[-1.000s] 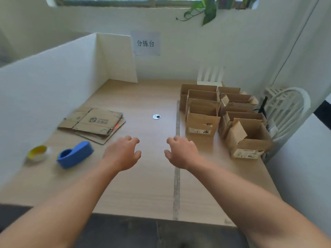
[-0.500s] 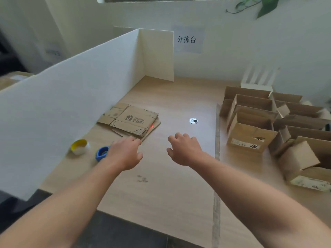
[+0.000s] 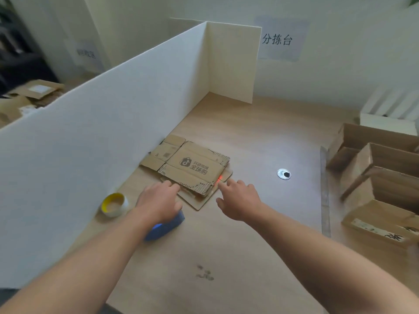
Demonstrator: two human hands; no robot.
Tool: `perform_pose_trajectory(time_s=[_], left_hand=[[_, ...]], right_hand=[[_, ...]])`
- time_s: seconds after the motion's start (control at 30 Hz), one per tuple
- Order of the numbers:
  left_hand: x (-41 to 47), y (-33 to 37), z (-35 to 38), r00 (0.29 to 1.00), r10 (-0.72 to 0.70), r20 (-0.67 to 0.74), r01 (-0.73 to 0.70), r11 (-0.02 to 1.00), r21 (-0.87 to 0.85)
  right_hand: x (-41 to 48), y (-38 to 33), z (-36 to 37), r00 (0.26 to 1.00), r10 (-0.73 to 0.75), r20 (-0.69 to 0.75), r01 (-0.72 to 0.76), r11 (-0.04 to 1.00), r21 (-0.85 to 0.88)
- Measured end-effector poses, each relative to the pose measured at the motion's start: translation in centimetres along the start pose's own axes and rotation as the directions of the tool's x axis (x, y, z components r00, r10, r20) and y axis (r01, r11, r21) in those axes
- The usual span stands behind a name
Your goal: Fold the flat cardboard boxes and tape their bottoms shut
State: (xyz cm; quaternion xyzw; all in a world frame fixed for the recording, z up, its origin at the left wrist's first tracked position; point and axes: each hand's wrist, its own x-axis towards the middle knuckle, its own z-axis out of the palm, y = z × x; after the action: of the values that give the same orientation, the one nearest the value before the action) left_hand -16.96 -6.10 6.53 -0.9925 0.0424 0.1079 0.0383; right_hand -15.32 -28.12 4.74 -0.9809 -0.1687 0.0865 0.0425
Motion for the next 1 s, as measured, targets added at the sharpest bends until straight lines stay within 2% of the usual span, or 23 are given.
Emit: perform_pose_trajectory(time_s=[0.13,0.27,0.4,0.5,0.6,0.73,0.8,0.93,1.0], left_hand=[[5.0,-3.1,1.3,0.999,0.015,0.048,-0.014,1.000,-0.022],[11.3,-6.4,3.3,0.992,0.073,0.103,-0.073,0.997,-0.004],[17.8,-10.0,4.2,0.977,0.153,0.146,-0.156,0.988,0.009],[21.9,-12.6,4.7,0.977,0.154,0.146,-0.154,0.988,-0.017],[25.0,-15.0,5.1,0.986,0.083,0.144,-0.074,0.995,-0.071],[27.4,-17.0,6.3,0.990,0.020,0.139,0.005,0.984,-0.176],[27.9,-17.8,7.3,0.990,0.014,0.138,0.015,0.978,-0.209],[28.5,-17.7,8.9,0.975,-0.079,0.208,0.156,0.909,-0.386],[28.4,-17.1,9.3,0.968,-0.101,0.228,0.189,0.895,-0.405]], right_hand=[[4.6,-0.5,1.4,0.998,0.056,0.015,-0.057,0.998,0.023],[9.3,-1.7,3.3,0.983,0.157,0.091,-0.159,0.987,0.012],[13.7,-3.2,4.4,0.939,0.290,0.185,-0.303,0.952,0.046],[16.3,-4.0,5.1,0.894,0.378,0.243,-0.412,0.905,0.108],[18.1,-4.5,6.2,0.817,0.491,0.302,-0.566,0.783,0.259],[19.8,-4.3,7.8,0.699,0.643,0.313,-0.703,0.538,0.466],[20.3,-4.4,8.5,0.646,0.693,0.320,-0.727,0.432,0.533],[21.0,-4.7,9.8,0.580,0.761,0.290,-0.728,0.325,0.603],[21.0,-4.6,10.1,0.541,0.791,0.285,-0.717,0.257,0.648]])
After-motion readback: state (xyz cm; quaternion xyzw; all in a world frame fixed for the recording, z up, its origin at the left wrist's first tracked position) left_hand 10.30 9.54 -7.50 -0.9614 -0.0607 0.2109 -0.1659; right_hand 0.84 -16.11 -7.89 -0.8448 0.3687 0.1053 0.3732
